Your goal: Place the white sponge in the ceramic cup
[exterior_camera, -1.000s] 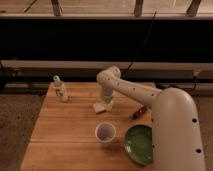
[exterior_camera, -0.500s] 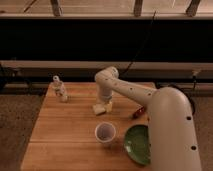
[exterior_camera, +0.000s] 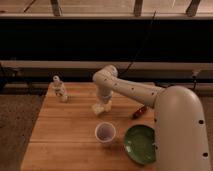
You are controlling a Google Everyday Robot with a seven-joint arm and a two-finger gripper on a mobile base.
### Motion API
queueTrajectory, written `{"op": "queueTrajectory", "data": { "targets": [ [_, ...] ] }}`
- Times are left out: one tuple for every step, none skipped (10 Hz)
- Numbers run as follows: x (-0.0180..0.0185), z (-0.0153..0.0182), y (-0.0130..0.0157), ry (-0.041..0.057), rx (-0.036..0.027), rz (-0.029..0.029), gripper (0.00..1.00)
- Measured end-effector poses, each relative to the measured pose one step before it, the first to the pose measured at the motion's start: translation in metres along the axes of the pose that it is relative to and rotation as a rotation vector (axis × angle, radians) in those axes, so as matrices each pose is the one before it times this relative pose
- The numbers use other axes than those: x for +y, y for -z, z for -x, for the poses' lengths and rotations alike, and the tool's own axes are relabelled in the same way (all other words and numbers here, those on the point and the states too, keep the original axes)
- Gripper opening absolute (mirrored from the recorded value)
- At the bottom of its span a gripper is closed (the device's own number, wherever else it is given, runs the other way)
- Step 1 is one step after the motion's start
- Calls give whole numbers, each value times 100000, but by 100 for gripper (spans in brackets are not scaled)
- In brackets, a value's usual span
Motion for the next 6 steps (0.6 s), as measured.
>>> {"op": "queueTrajectory", "data": {
  "targets": [
    [315, 535, 1188, 1064, 1720, -1735, 0],
    [375, 526, 751, 1037, 1734, -1621, 0],
    [329, 501, 561, 1013, 1275, -1116, 0],
    [171, 295, 420, 707, 762, -789, 0],
    [574, 849, 1154, 1874, 1934, -1950, 0],
    [549, 713, 764, 1226, 1463, -1735, 0]
  ]
}}
